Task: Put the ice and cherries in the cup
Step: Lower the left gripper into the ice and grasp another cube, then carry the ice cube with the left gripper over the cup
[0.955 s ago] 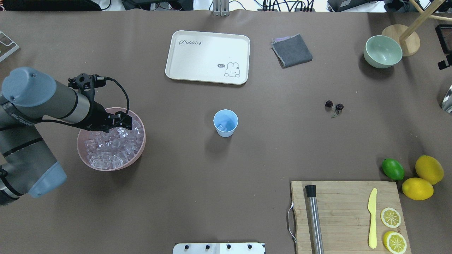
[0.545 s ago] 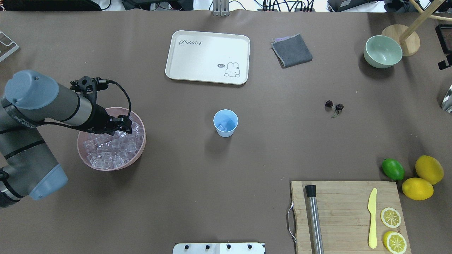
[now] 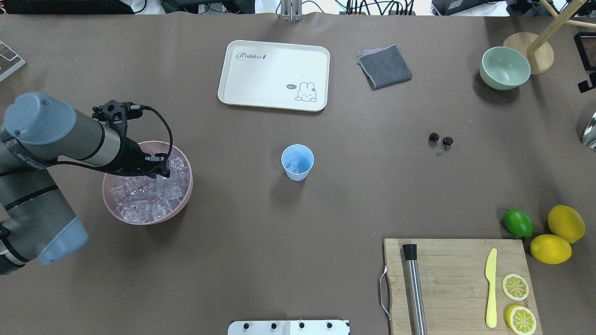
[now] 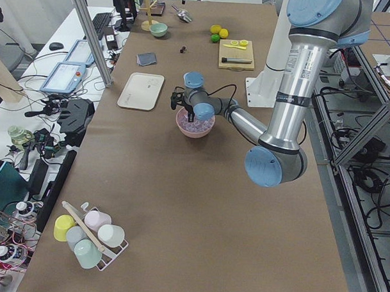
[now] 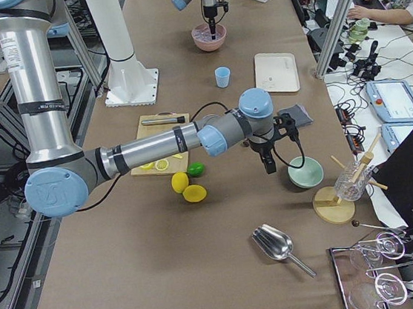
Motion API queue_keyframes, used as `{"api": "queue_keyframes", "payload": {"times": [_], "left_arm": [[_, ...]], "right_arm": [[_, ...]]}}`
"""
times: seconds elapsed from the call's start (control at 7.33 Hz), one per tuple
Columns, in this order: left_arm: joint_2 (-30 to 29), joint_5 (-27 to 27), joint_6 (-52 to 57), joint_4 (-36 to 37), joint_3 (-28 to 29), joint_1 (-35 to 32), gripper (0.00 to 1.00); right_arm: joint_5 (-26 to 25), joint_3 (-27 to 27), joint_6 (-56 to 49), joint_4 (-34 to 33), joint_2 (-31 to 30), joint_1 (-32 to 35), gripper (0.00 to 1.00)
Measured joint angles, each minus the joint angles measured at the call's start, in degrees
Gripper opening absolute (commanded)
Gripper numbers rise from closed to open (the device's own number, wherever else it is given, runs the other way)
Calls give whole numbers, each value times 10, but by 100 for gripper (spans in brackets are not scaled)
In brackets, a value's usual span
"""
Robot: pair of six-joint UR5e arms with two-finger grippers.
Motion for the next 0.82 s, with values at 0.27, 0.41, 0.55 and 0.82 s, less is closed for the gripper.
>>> {"api": "queue_keyframes", "payload": {"times": [0.27, 0.41, 0.55, 0.82], "left_arm": [[-16, -37, 1, 6, -26, -29, 0], [-50, -52, 0, 25, -30, -42, 0], [-112, -55, -2, 76, -25, -43, 0], [-260, -12, -13, 170, 31, -4, 0]], "right_arm": [[0, 0, 0, 0, 0, 0, 99], [0, 0, 0, 0, 0, 0, 99], [0, 0, 0, 0, -1, 0, 99], [-1, -2, 0, 0, 0, 0, 99]]}}
